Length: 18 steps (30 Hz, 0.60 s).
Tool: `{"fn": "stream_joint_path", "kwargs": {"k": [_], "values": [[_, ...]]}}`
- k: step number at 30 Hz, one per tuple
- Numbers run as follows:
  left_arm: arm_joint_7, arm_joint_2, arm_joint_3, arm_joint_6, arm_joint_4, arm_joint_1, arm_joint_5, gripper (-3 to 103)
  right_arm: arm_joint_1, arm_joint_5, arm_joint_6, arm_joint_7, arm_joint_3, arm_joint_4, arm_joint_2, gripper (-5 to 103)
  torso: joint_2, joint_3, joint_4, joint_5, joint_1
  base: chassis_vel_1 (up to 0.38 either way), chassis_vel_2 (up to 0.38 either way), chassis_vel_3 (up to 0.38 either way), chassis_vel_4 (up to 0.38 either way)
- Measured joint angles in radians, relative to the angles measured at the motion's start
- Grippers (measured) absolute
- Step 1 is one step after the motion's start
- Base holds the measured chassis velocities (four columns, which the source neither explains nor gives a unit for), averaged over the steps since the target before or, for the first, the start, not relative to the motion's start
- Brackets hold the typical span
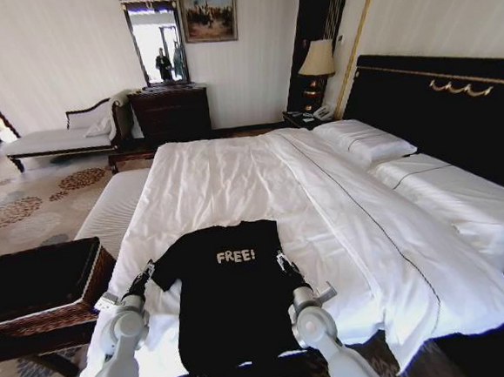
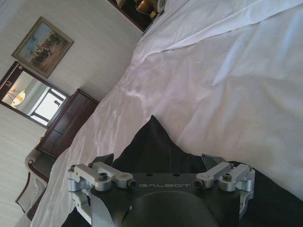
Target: Fold the clothes on the bed and place them into the basket.
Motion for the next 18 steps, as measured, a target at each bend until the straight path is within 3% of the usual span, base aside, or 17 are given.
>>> {"fn": "stream_joint_path", "kwargs": {"k": [2, 5, 7, 10, 13, 18], "values": [[0.003, 0.003, 0.005, -0.001, 0.012, -0.003, 0.005, 66, 0.0, 0.0, 0.0, 0.001, 0.0, 0.002, 0.0, 100, 0.0, 0.0, 0.0, -0.0001, 0.0, 0.0, 0.0, 0.0, 0.0], [0.008, 0.002, 0.005, -0.002, 0.029, -0.006, 0.006, 49, 0.001, -0.001, -0.002, 0.003, -0.003, 0.003, 0.0, 100, 0.0, 0.0, 0.0001, 0.0001, 0.0, 0.0, 0.0, 0.0, 0.0], [0.008, -0.001, 0.004, -0.002, 0.031, -0.007, 0.005, 49, 0.001, -0.002, -0.002, 0.003, -0.004, 0.001, 0.0, 100, 0.0, 0.0, 0.0001, 0.0, 0.0, 0.0, 0.0, 0.0, 0.0], [0.013, -0.008, 0.001, -0.003, 0.03, -0.009, 0.0, 34, 0.003, -0.004, -0.003, 0.005, -0.006, -0.005, 0.0, 100, 0.0, 0.0, 0.0, 0.0, 0.0, 0.0, 0.0, 0.0, 0.0], [0.017, -0.009, 0.001, -0.004, 0.022, -0.004, -0.005, 28, 0.005, -0.004, -0.003, 0.007, -0.006, -0.007, 0.0, 100, 0.0, 0.0, 0.0, 0.0001, 0.0, 0.0, 0.0, 0.0, 0.0], [0.019, -0.01, 0.002, -0.004, 0.015, 0.001, -0.006, 7, 0.013, -0.004, -0.004, 0.009, -0.01, -0.015, 0.0, 100, 0.0, 0.0, 0.0001, 0.0001, 0.0, 0.0, 0.0, 0.0, 0.0]]}}
